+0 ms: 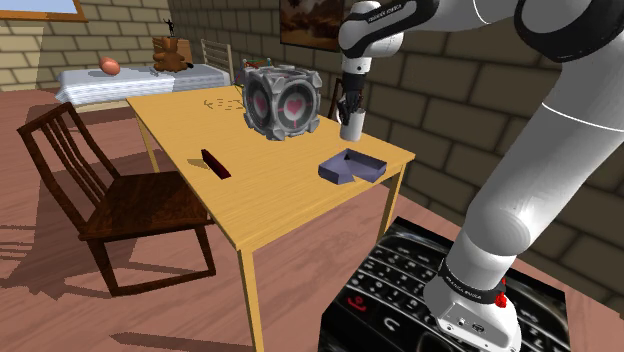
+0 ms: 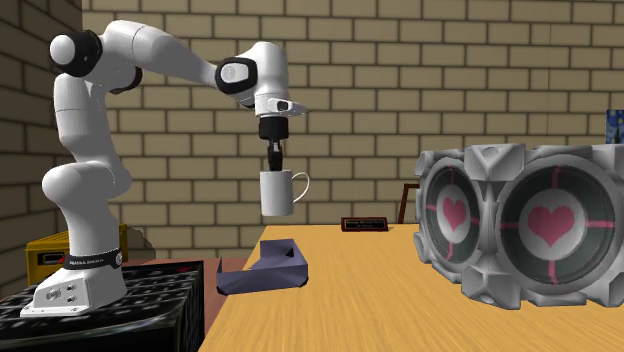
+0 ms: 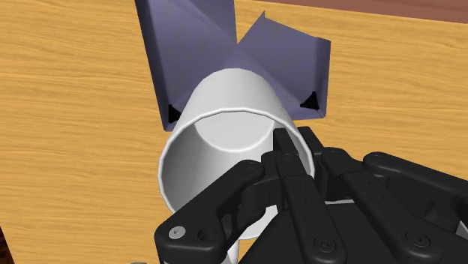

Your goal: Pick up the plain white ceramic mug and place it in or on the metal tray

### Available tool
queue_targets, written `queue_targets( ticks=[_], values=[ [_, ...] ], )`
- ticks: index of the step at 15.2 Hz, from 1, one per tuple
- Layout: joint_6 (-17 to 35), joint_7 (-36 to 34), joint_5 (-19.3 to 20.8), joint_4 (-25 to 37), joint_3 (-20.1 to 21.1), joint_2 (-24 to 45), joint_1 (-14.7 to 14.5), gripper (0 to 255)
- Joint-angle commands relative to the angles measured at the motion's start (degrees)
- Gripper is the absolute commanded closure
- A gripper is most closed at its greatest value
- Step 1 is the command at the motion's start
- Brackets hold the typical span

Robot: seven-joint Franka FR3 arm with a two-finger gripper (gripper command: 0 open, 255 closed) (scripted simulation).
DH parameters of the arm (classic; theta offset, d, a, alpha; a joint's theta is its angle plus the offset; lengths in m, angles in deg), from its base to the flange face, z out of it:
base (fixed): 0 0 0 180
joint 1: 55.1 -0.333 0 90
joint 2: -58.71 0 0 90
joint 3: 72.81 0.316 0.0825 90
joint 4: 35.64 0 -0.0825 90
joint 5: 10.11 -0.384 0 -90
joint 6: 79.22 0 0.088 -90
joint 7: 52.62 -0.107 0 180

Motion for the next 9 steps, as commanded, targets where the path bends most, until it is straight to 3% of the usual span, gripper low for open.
queue_targets(
  ticks=[1,9],
  values=[
    [0.80,-0.65,0.67,-3.29,0.28,-2.54,-0.04,255],
    [6.97,-0.31,0.33,-7.88,0.05,-0.92,0.02,255]
  ],
)
